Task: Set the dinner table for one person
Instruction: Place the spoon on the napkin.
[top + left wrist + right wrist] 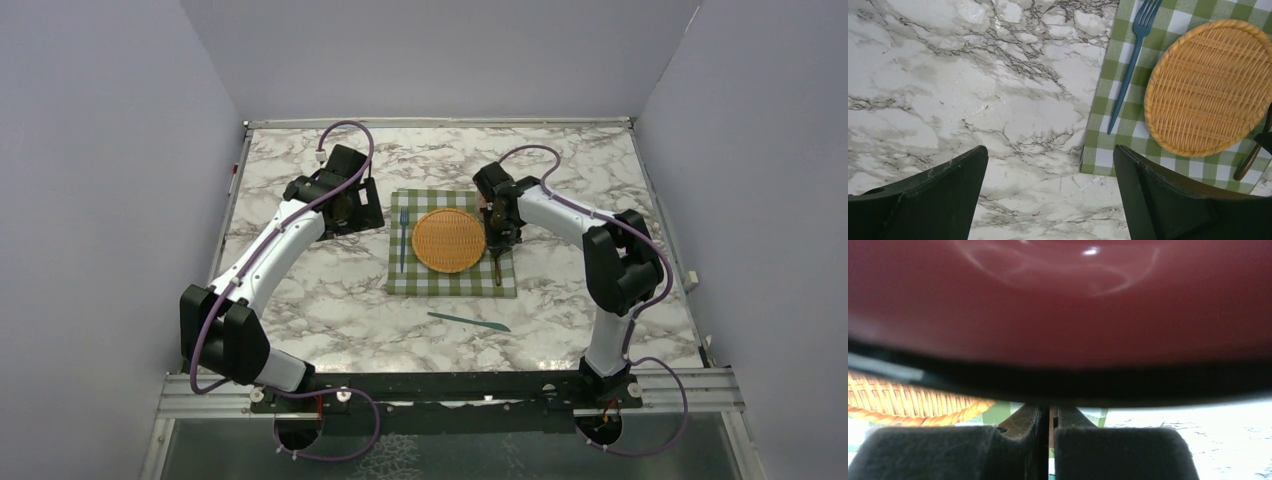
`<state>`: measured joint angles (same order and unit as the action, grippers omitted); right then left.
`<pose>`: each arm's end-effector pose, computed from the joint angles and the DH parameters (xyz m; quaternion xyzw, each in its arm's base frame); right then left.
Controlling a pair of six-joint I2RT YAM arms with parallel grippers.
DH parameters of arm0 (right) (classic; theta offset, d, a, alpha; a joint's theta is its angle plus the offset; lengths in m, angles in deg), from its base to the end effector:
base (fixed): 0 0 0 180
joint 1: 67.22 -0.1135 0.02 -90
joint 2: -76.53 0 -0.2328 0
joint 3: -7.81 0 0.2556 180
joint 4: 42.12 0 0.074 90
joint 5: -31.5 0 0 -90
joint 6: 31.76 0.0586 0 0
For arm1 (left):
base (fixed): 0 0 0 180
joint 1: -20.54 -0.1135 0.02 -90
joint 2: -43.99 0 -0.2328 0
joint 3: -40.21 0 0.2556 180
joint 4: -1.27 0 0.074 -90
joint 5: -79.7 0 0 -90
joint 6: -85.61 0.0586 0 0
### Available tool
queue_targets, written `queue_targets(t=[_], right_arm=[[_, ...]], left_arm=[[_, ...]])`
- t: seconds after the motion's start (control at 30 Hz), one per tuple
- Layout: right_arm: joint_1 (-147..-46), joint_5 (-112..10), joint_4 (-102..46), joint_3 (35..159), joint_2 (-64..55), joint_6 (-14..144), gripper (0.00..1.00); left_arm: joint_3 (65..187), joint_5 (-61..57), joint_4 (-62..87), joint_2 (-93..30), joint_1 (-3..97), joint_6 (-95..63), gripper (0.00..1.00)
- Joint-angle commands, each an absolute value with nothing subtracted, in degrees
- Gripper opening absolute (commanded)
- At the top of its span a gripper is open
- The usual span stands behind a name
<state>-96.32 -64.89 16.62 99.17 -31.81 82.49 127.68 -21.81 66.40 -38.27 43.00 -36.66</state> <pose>0.3268 0.1744 0.1317 -0.0350 0.9901 0.0063 0.1357 0.2901 -0.1073 0.2537 -0.1081 0.9551 -0.0327 0.2738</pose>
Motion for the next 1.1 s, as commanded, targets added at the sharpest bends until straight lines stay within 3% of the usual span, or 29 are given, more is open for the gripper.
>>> queue_targets(t=[0.0,0.57,0.87,1.07], right_arm=[[-95.80,-63.63,14.83,98.68,-30.60,85.75,0.01],[-95.74,-64.65,15.44,101.72,-34.17,84.92,0.01],[-95.67,-65.69,15.92,101.42,-34.33,84.62,0.17],[-95.69,-65.92,16.10,100.96,-34.35,84.61,0.21]], left_arm=[[130.18,-21.08,66.50,-39.47,42.60,-35.97,0.99],[131.62,-21.55,66.46,-41.14,42.59,-35.09,0.99],[132.36,-21.64,66.46,-41.95,42.60,-35.04,0.99],[132.28,-21.55,66.52,-42.05,42.57,-35.21,0.99]])
